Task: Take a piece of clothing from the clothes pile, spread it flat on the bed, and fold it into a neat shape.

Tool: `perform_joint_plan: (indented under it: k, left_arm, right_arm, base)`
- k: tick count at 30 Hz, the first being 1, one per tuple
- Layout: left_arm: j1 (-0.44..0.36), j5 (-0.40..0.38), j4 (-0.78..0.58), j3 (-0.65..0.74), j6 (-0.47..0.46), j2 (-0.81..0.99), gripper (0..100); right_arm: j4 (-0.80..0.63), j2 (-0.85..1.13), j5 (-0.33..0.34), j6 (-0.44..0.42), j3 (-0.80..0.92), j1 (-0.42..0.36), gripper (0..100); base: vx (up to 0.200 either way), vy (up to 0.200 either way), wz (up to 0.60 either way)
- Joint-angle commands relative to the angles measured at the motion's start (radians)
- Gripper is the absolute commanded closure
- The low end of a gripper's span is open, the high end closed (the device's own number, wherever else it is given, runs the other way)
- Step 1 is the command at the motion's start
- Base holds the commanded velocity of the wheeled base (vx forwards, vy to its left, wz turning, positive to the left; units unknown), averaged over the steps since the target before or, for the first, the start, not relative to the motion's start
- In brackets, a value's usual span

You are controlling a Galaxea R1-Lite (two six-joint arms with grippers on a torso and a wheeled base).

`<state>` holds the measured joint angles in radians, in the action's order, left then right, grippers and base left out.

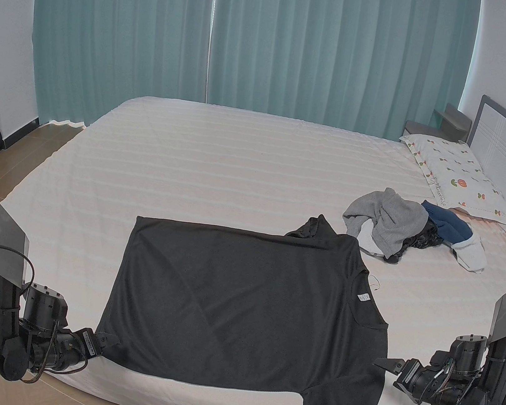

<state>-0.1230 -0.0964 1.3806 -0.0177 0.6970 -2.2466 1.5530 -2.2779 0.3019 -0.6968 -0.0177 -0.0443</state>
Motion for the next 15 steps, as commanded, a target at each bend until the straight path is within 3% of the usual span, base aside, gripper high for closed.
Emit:
perform_joint_plan:
  k: [1,15]
  left_arm:
    - [-0.004,0.001,0.023,0.015,-0.001,-0.036,0]
    - [-0.014,0.012,0.129,0.005,-0.042,-0.123,0]
  right_arm:
    - [0.015,-0.006,0.0,0.0,0.018,-0.002,0]
    - [0.015,-0.006,0.0,0.002,0.018,-0.003,0]
  base:
    - [0.0,0.0,0.0]
    - [0.0,0.0,0.0]
